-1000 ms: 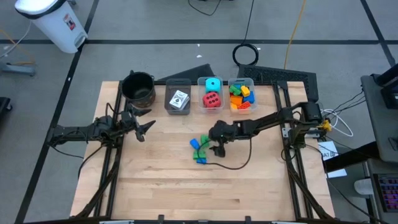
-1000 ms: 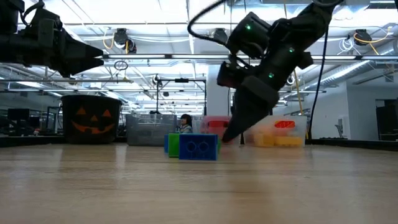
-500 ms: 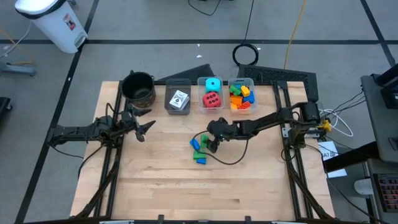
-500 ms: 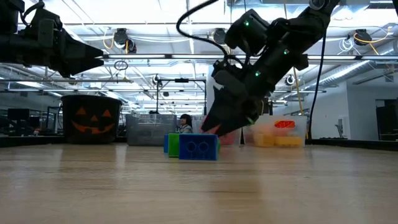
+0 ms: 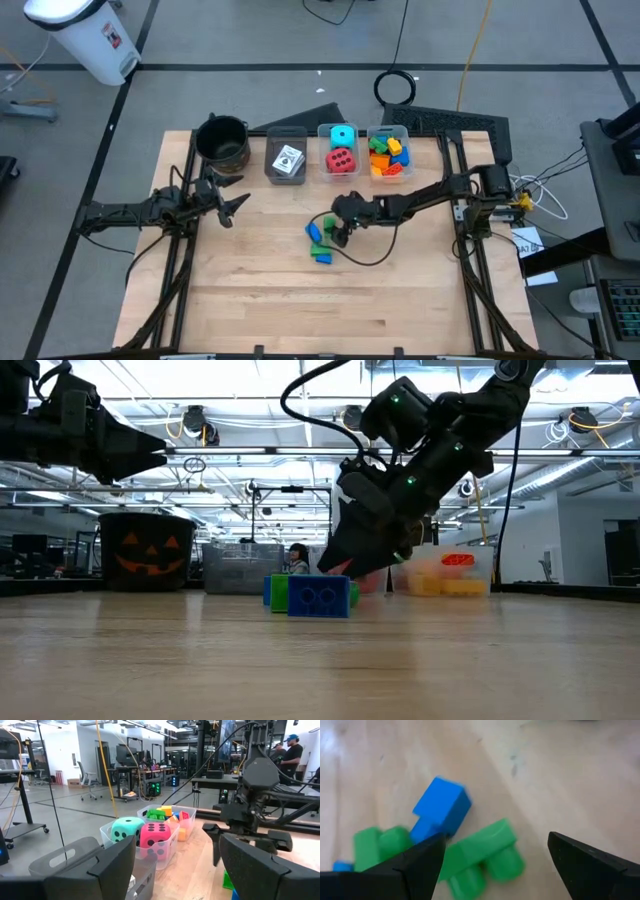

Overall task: Pick & Place Toys
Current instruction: Put the top green two stud game piece into the right transparent bin

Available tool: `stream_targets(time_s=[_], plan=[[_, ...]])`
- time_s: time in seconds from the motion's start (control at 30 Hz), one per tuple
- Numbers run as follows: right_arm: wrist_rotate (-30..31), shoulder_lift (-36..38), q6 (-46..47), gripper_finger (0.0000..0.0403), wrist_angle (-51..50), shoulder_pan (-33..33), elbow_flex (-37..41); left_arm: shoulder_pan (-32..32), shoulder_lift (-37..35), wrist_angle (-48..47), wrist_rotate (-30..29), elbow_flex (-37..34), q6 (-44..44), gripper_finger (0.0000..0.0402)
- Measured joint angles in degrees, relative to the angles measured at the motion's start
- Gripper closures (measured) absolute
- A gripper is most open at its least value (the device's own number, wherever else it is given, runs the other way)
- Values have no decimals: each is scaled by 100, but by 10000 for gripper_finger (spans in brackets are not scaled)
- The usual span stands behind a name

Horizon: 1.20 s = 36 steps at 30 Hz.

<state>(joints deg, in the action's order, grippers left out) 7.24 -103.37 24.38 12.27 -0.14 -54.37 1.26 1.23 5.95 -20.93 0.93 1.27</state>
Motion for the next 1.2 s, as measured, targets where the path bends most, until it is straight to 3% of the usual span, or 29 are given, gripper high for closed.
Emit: stream_targets(time_s=[0.2, 0.53, 0.97, 1.2], plan=[[-591, 2, -371, 69, -289, 59, -2, 0, 0, 14, 0, 0, 0, 110], [-572, 271, -1315, 69, -1454, 69, 14, 0, 0, 12, -2, 0, 0, 110], [-434, 92, -1254, 69, -654, 70, 0, -2, -2, 15, -7, 0, -2, 110], [-452, -229, -1673, 69, -631, 58, -9, 0, -2, 20, -7, 0, -2, 110]])
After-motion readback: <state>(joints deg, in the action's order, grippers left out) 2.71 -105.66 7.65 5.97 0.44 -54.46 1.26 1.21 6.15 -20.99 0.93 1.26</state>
